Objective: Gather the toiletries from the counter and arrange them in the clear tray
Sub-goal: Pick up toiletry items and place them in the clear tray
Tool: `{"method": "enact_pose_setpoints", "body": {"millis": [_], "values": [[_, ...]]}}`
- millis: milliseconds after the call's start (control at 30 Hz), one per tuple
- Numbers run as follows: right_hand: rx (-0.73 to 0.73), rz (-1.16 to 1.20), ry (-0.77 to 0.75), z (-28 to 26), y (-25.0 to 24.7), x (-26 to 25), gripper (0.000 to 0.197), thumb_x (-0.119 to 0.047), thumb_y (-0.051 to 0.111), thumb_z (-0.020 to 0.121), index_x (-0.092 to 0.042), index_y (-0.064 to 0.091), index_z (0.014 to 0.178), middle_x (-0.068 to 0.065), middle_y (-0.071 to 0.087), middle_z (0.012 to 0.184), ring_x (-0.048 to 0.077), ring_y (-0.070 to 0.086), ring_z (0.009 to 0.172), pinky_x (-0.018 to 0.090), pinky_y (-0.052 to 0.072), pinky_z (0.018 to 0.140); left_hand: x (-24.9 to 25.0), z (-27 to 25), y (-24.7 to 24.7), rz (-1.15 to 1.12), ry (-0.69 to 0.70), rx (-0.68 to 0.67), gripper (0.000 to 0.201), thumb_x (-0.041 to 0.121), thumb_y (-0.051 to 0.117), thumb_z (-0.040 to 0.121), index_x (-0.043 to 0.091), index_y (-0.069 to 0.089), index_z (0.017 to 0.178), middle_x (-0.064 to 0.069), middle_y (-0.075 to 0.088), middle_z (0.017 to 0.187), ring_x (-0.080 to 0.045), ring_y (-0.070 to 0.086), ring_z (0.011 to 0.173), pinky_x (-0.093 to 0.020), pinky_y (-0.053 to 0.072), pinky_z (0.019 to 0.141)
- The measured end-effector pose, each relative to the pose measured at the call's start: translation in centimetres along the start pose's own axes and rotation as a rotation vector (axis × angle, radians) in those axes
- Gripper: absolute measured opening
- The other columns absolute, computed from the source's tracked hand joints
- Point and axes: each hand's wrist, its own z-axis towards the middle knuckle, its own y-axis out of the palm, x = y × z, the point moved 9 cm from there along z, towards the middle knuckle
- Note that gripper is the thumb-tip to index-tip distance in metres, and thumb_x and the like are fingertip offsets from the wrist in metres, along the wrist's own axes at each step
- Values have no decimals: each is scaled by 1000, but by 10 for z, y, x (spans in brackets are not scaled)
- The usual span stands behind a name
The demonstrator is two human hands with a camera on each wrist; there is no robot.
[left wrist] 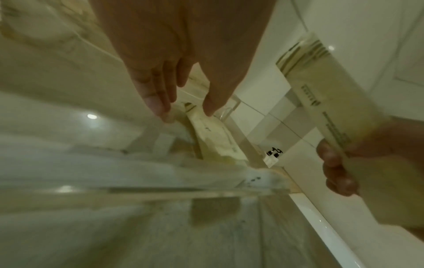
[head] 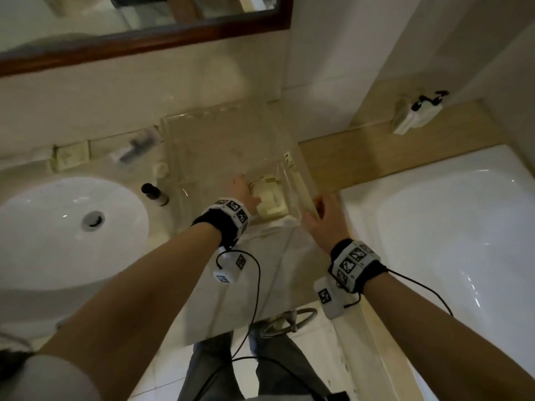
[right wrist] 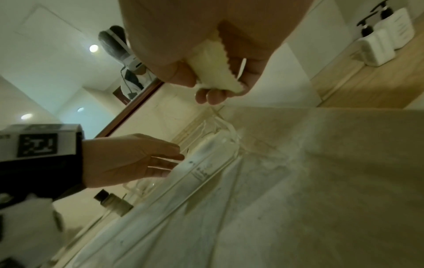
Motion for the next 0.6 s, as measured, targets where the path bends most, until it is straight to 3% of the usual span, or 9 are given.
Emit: {"method": "enact_pose_setpoints", "body": {"millis": [100, 167, 233, 333, 400, 500, 600], "values": [[-106, -70, -54, 5, 20, -11, 14, -13, 57, 84, -8, 48, 94, 1, 47, 77, 17, 45, 70, 26, 39, 62, -11, -5, -13, -38, 39, 45, 55, 16, 57, 90, 4, 34, 138, -16, 46, 139, -33, 50, 122, -40, 42, 104], [-208, -182, -145, 10, 42, -28, 17, -16, 55, 87, -11, 52, 103, -3, 51, 79, 14, 49, 71, 22, 41, 61, -24, -11, -29, -32, 39, 48, 55, 15, 56, 90, 6, 33, 139, -13, 51, 134, -30, 53, 118, -37, 44, 100], [-288, -321, -258, 14, 63, -46, 20, -17, 51, 90, -10, 53, 109, 3, 57, 84, 22, 56, 75, 32, 47, 65, -33, -20, -45, 4, 74, 60, 63, 13, 57, 88, 9, 27, 143, -11, 49, 134, -28, 55, 116, -37, 45, 100], [-343, -517, -438, 19, 90, -65, 17, -16, 50, 89, -9, 57, 103, 10, 61, 92, 29, 57, 83, 37, 44, 72, -44, -33, -58, 173, 187, 74, 72, 13, 61, 84, 16, 24, 145, -11, 45, 136, -30, 54, 115, -40, 46, 100], [-385, -589, -506, 20, 105, -70, 19, -18, 51, 89, -9, 60, 103, 10, 61, 97, 30, 56, 89, 37, 43, 76, -56, -38, -50, 314, 230, 29, 62, 13, 60, 84, 15, 35, 140, -12, 45, 134, -31, 49, 118, -37, 43, 100], [-458, -694, -531, 17, 118, -62, 21, -20, 50, 91, -13, 62, 107, 7, 60, 106, 27, 53, 98, 36, 39, 85, -78, -46, -34, 410, 190, -97, 33, 24, 54, 89, 19, 57, 122, -8, 57, 123, -29, 50, 116, -36, 42, 101], [-488, -729, -521, 13, 118, -48, 24, -24, 49, 91, -16, 61, 111, 4, 59, 111, 25, 52, 104, 36, 37, 89, -87, -54, -24, 472, 168, -171, 30, 30, 46, 92, 24, 60, 118, -5, 61, 119, -27, 55, 111, -36, 46, 96]]}}
